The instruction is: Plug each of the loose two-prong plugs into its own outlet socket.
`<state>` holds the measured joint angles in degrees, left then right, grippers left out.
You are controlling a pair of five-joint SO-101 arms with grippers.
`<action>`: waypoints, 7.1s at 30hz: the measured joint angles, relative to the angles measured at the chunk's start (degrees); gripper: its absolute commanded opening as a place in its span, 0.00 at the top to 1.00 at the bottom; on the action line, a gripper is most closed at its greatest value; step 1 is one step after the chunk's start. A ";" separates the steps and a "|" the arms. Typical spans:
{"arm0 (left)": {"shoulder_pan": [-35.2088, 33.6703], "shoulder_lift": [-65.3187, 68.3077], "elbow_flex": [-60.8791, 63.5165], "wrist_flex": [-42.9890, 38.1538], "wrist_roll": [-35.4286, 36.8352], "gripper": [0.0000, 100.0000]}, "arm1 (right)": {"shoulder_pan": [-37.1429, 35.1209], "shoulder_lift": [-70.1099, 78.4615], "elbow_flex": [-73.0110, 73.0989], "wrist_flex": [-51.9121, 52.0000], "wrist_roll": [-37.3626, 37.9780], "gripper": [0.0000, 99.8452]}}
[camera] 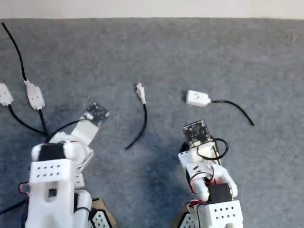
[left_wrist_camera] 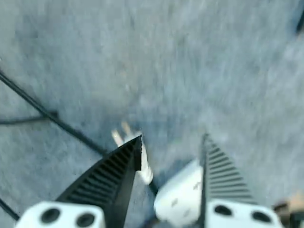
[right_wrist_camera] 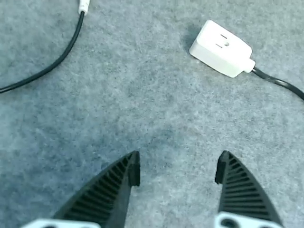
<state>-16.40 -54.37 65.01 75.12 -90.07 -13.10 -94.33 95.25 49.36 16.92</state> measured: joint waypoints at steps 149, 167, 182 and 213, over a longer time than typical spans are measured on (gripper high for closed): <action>9.58 50.29 -46.15 9.05 52.48 0.96 | 0.00 0.00 0.09 0.00 0.00 0.75; 19.69 106.11 -129.05 20.13 63.38 0.95 | 0.00 0.00 0.09 0.00 0.00 0.75; 14.33 119.47 -150.59 25.41 74.90 0.67 | -1.93 0.00 0.09 0.00 0.18 0.75; -2.90 48.97 -36.84 -4.75 83.08 0.65 | -15.82 73.76 -62.86 1.05 -7.21 0.75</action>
<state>-19.30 -5.41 28.18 70.37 -6.99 -28.92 -20.57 32.40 50.42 9.71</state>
